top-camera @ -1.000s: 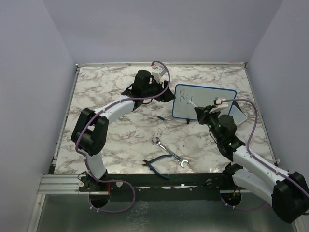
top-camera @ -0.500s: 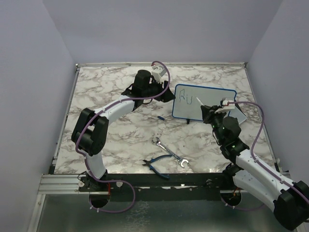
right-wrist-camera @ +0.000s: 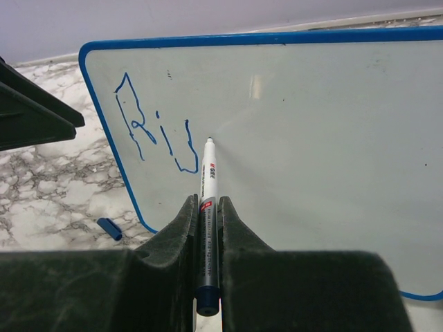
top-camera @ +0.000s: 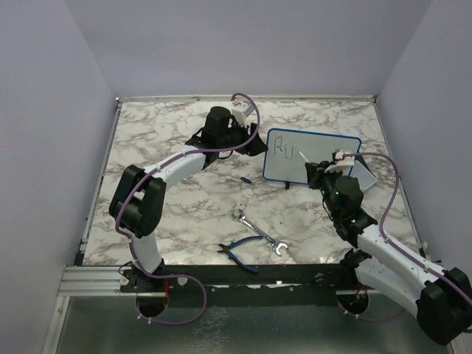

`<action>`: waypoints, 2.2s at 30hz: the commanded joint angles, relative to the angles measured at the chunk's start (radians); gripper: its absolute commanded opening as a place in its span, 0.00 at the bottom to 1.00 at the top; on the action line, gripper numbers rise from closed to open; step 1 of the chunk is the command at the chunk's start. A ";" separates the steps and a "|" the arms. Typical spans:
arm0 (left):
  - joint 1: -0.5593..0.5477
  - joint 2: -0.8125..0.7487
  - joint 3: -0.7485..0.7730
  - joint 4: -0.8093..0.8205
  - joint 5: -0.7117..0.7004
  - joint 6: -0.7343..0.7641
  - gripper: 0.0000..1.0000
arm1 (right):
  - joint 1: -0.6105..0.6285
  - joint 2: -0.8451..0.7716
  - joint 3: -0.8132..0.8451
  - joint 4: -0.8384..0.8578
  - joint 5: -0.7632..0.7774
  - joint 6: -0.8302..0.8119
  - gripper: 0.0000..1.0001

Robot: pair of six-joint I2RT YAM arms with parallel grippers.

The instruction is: Write a sentence on the whiteboard

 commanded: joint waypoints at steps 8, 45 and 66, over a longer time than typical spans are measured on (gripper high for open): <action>0.000 -0.005 0.016 0.006 0.021 0.008 0.56 | -0.005 0.012 0.024 0.069 -0.001 -0.025 0.01; 0.000 -0.004 0.017 0.006 0.023 0.008 0.56 | -0.005 0.106 0.046 0.101 -0.057 -0.042 0.01; 0.000 -0.007 0.016 0.005 0.024 0.006 0.56 | -0.005 -0.043 0.019 -0.021 0.000 -0.022 0.01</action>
